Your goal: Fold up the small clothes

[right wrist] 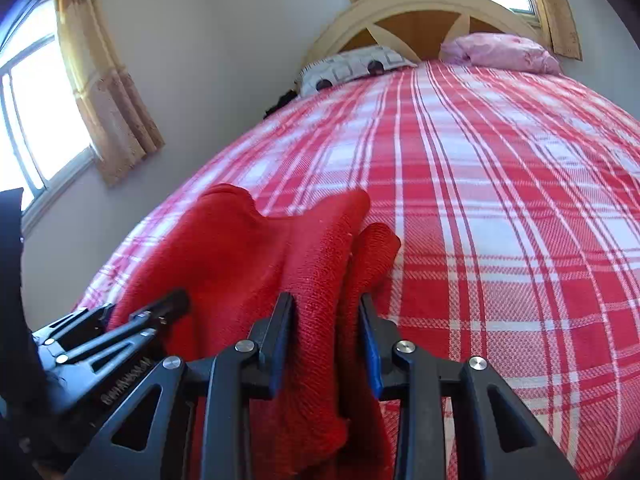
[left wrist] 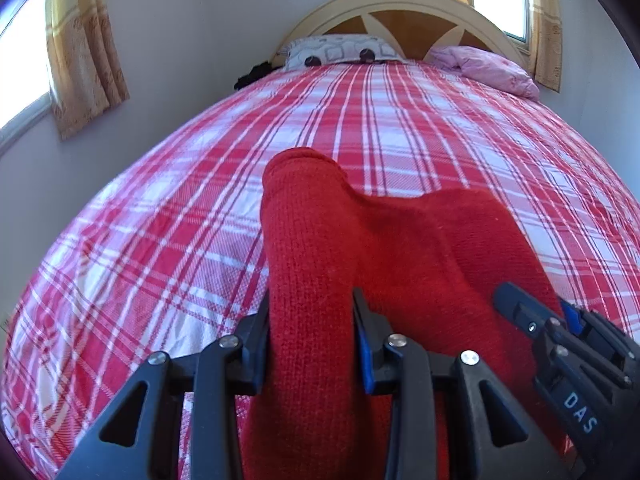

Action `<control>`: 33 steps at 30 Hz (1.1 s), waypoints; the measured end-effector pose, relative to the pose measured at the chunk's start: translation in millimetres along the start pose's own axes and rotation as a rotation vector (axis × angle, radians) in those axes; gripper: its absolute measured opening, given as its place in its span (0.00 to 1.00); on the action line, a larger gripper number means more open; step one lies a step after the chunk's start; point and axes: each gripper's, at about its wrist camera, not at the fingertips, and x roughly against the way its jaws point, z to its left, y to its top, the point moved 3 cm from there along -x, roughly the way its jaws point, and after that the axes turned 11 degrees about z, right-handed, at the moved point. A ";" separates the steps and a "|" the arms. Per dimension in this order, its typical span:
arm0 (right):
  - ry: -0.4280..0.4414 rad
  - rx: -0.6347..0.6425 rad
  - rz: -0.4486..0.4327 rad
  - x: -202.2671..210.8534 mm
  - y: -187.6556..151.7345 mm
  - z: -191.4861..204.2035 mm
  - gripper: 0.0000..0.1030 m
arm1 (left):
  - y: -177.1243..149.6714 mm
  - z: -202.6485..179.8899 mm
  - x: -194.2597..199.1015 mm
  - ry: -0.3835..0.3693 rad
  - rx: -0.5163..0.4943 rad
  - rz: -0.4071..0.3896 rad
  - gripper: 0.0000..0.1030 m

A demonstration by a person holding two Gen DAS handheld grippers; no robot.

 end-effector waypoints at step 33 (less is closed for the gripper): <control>-0.011 0.035 0.106 31.4 -80.2 11.1 0.44 | -64.8 30.0 35.6 0.089 0.058 0.011 0.74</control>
